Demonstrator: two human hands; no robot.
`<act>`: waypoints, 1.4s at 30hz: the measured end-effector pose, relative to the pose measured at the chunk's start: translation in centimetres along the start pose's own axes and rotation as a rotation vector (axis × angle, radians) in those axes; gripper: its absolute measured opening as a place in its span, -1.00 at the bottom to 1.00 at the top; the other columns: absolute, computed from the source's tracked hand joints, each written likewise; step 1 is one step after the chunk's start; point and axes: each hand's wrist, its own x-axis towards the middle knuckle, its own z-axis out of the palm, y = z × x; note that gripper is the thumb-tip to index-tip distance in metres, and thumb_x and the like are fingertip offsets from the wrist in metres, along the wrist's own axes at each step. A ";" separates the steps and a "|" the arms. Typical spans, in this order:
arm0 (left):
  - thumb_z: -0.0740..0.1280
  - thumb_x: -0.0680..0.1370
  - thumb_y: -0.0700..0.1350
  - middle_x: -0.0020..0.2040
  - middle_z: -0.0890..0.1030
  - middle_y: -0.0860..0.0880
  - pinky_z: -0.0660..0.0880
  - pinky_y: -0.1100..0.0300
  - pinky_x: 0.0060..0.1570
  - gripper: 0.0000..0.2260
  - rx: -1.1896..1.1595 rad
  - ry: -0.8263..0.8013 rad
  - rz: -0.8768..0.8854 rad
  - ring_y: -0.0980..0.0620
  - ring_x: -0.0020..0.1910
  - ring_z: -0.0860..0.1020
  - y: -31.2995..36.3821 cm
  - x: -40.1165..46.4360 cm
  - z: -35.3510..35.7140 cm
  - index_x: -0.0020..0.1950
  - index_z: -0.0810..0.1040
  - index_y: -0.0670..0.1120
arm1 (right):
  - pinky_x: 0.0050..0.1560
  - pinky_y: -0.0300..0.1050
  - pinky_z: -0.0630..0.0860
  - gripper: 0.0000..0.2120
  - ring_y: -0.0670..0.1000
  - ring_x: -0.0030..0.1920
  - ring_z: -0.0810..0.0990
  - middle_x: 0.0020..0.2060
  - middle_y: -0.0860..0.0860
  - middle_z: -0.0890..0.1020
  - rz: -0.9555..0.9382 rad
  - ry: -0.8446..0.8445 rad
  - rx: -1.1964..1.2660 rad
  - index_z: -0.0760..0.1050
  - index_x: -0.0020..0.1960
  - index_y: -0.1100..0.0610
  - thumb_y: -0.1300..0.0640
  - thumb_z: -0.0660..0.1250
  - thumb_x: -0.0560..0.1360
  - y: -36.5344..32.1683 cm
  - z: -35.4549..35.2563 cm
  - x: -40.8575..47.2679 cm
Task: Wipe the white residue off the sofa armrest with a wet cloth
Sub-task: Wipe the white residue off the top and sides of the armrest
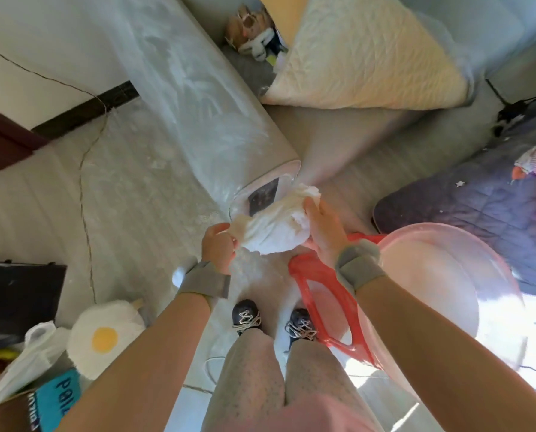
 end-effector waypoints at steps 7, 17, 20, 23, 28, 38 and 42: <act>0.27 0.57 -0.13 0.15 0.48 -0.01 0.40 0.17 0.12 -0.69 0.407 -0.260 0.289 0.03 0.13 0.44 4.4 0.3 -1.8 0.31 0.42 -0.06 | 0.11 0.07 0.55 -0.65 0.09 0.15 0.54 0.23 0.05 0.50 -0.035 -0.033 -0.125 0.28 0.37 -0.05 -0.06 -0.03 0.63 -1.8 5.3 0.4; 0.40 0.48 -0.14 0.01 0.60 0.01 0.61 0.21 -0.14 -0.69 0.196 -0.349 0.254 -0.03 0.06 0.58 6.7 1.6 -2.0 0.19 0.43 -0.04 | 0.05 -0.16 0.53 -0.54 0.09 0.20 0.49 0.29 0.01 0.40 -0.087 -0.300 -0.341 0.26 0.41 0.09 0.13 0.27 0.55 -5.5 7.7 2.4; 0.33 0.52 -0.15 0.08 0.59 -0.05 0.62 0.19 -0.19 -0.71 0.079 -0.314 0.140 -0.04 0.05 0.60 7.8 2.8 -1.1 0.23 0.42 -0.03 | -0.18 -0.37 0.50 -0.43 -0.06 0.01 0.52 0.25 -0.01 0.43 -0.101 -0.309 -0.458 0.18 0.46 0.07 0.05 0.31 0.52 -6.3 7.6 4.5; 0.33 0.52 -0.11 0.09 0.62 -0.06 0.62 0.13 -0.16 -0.75 0.062 -0.347 0.072 -0.04 0.03 0.63 8.4 3.4 -0.7 0.20 0.48 0.00 | 0.02 -0.15 0.55 -0.42 -0.01 0.01 0.55 0.23 0.02 0.47 -0.125 -0.336 -0.612 0.22 0.45 0.02 0.01 0.34 0.49 -6.2 7.2 6.3; 0.28 0.55 -0.09 0.18 0.59 -0.10 0.61 -0.02 -0.01 -0.69 -0.022 -0.384 -0.065 -0.07 0.18 0.55 9.9 5.5 1.5 0.27 0.47 -0.13 | -0.21 -0.18 0.49 -0.54 0.06 -0.19 0.55 -0.11 0.04 0.56 -0.079 -0.284 -0.702 0.36 0.38 0.13 0.03 0.30 0.52 -7.8 5.6 9.8; 0.20 0.58 -0.22 -0.06 0.62 -0.08 0.61 0.12 -0.06 -0.86 -0.170 -0.257 -0.076 -0.01 -0.08 0.59 12.9 8.6 7.1 0.07 0.54 -0.15 | -0.25 -0.30 0.34 -0.80 -0.07 -0.25 0.45 -0.22 0.00 0.53 -0.177 -0.164 -0.559 0.55 0.13 0.13 0.12 0.22 0.57 -11.2 2.4 14.5; 0.19 0.55 -0.01 -0.15 0.63 -0.08 0.53 0.03 -0.02 -0.76 -0.347 -0.345 -0.156 -0.06 -0.09 0.59 13.5 9.3 6.6 0.06 0.56 -0.12 | -0.08 -0.32 0.50 -0.73 -0.02 -0.04 0.56 0.06 0.01 0.54 -0.047 -0.240 -0.364 0.45 0.22 0.10 0.13 0.30 0.53 -11.7 1.9 15.0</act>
